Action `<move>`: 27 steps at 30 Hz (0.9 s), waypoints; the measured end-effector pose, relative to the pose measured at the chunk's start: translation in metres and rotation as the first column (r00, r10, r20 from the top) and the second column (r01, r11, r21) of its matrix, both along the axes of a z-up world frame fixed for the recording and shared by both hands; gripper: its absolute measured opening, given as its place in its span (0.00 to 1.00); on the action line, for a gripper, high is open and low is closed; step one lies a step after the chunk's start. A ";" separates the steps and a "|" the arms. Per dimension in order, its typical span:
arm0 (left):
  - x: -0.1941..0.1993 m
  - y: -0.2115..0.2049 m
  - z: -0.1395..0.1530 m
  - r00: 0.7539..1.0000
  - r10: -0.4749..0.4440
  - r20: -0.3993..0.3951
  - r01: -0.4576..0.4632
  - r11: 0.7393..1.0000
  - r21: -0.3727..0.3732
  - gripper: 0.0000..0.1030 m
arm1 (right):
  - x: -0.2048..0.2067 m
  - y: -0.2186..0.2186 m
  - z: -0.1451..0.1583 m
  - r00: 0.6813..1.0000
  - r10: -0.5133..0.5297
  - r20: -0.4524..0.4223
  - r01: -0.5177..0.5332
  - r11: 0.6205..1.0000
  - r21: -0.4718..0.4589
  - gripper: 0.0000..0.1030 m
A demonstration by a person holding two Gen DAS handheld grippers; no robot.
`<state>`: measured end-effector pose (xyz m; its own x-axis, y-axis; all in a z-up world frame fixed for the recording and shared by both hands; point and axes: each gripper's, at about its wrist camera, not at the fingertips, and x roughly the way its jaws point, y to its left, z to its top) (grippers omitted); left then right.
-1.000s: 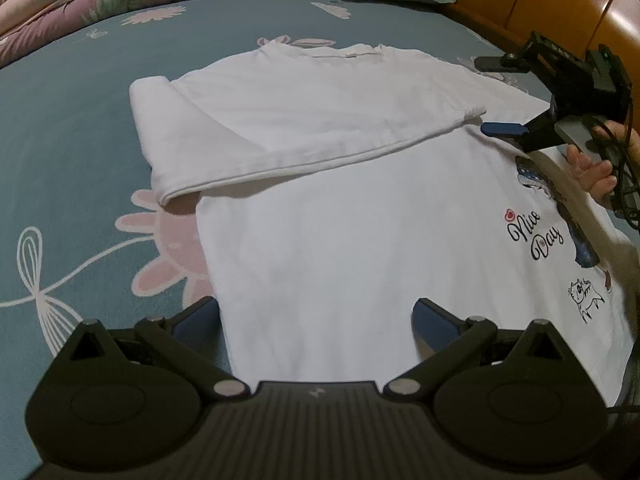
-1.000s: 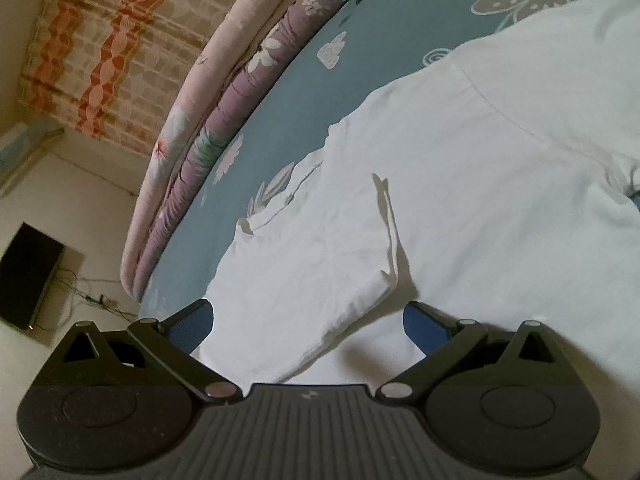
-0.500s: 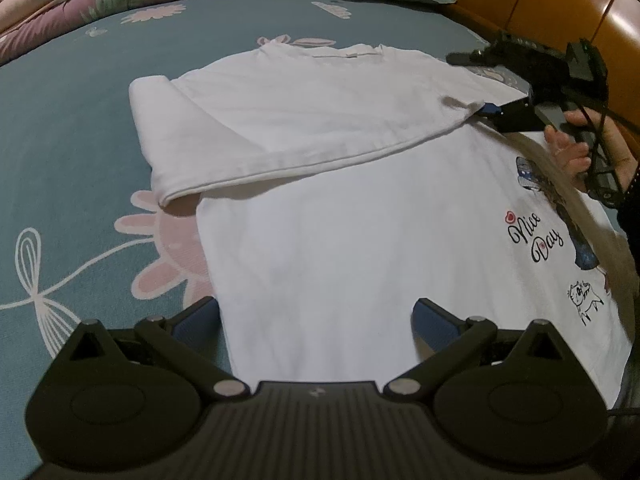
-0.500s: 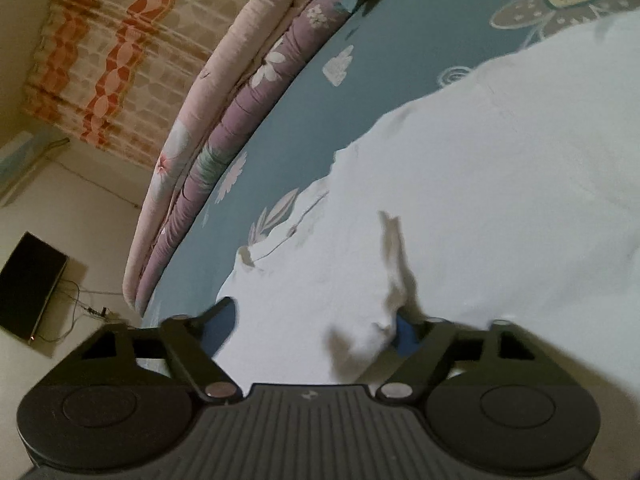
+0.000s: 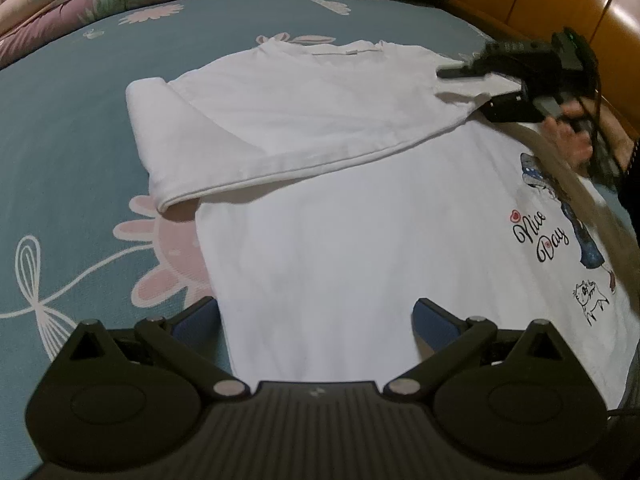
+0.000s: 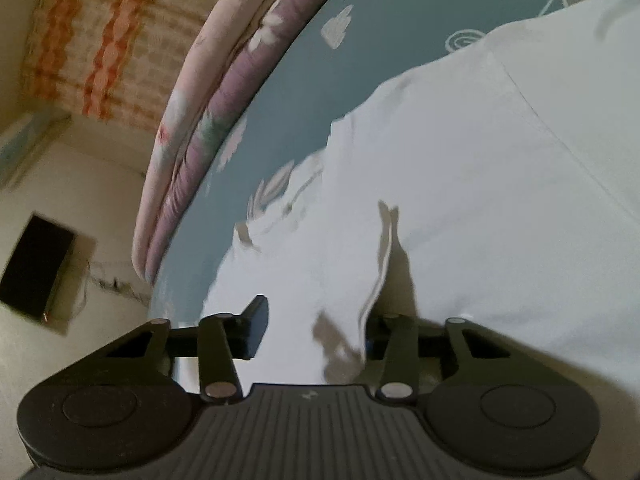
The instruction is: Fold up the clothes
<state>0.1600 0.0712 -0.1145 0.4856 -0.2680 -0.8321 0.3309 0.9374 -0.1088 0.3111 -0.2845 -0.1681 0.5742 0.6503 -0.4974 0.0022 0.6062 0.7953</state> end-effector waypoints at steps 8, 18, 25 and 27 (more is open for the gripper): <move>0.001 0.000 0.000 1.000 0.002 -0.005 -0.002 1.000 0.010 0.99 | 0.007 0.003 0.005 1.000 0.028 0.011 -0.027 0.998 -0.059 0.15; 0.000 0.001 0.001 1.000 0.002 -0.008 -0.002 1.000 0.010 0.99 | 0.010 0.032 0.077 0.974 0.089 0.207 -0.017 0.945 -0.326 0.08; -0.004 0.003 0.001 1.000 0.002 -0.003 -0.002 1.000 0.011 0.99 | 0.019 0.011 0.098 0.968 0.038 0.247 0.069 0.908 -0.412 0.08; -0.004 0.003 0.001 1.000 0.002 -0.003 -0.002 1.000 0.009 0.99 | 0.019 0.003 0.091 0.974 0.007 0.225 0.089 0.905 -0.415 0.08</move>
